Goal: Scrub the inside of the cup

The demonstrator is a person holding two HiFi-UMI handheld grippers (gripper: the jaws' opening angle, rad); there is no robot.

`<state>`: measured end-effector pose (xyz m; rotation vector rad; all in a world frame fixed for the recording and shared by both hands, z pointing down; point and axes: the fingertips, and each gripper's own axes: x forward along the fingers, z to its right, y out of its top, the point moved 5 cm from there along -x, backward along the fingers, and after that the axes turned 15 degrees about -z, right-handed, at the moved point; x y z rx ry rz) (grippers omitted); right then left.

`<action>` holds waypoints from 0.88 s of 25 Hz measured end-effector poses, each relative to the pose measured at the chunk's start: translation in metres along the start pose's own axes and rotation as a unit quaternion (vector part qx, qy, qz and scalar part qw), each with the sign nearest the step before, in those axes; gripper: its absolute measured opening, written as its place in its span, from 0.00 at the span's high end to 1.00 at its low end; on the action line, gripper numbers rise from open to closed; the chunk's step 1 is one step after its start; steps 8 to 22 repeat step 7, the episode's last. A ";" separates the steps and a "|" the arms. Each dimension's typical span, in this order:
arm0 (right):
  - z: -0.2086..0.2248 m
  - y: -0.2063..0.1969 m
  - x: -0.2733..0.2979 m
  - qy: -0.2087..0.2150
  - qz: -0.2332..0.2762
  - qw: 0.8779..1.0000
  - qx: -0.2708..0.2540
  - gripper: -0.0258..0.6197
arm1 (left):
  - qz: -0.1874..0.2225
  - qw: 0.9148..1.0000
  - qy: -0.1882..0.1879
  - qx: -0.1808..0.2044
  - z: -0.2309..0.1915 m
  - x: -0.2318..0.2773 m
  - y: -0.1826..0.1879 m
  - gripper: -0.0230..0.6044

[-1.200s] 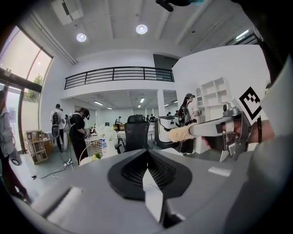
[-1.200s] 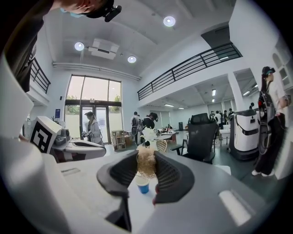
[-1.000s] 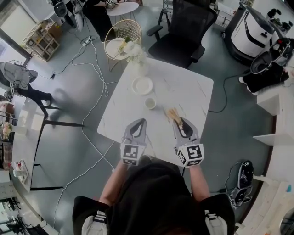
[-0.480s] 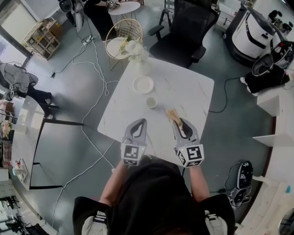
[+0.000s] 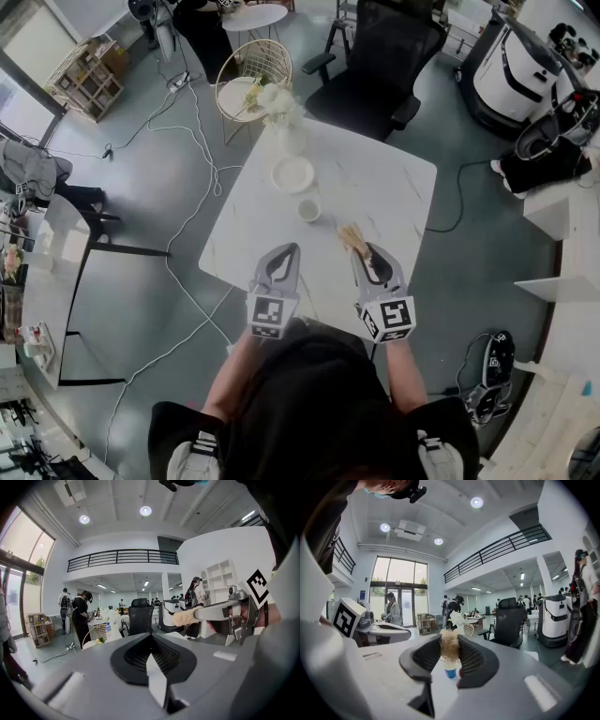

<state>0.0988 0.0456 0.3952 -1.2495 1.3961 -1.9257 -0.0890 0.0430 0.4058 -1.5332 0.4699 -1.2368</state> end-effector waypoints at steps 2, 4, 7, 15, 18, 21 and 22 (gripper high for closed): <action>0.000 -0.001 0.000 0.000 0.000 1.000 -0.001 0.79 | 0.001 1.000 0.000 0.000 0.000 0.000 0.000 0.95; 0.000 -0.003 0.000 0.001 -0.001 1.000 -0.001 0.79 | 0.004 1.000 0.000 -0.001 0.001 -0.001 0.001 0.95; -0.001 -0.007 -0.001 0.001 -0.002 1.000 -0.003 0.79 | 0.003 1.000 -0.001 0.000 0.003 -0.001 -0.003 0.95; -0.001 -0.007 -0.001 0.001 -0.002 1.000 -0.003 0.79 | 0.003 1.000 -0.001 0.000 0.003 -0.001 -0.003 0.95; -0.001 -0.007 -0.001 0.001 -0.002 1.000 -0.003 0.79 | 0.003 1.000 -0.001 0.000 0.003 -0.001 -0.003 0.95; -0.001 -0.007 -0.001 0.001 -0.002 1.000 -0.003 0.79 | 0.003 1.000 -0.001 0.000 0.003 -0.001 -0.003 0.95; -0.001 -0.007 -0.001 0.001 -0.002 1.000 -0.003 0.79 | 0.003 1.000 -0.001 0.000 0.003 -0.001 -0.003 0.95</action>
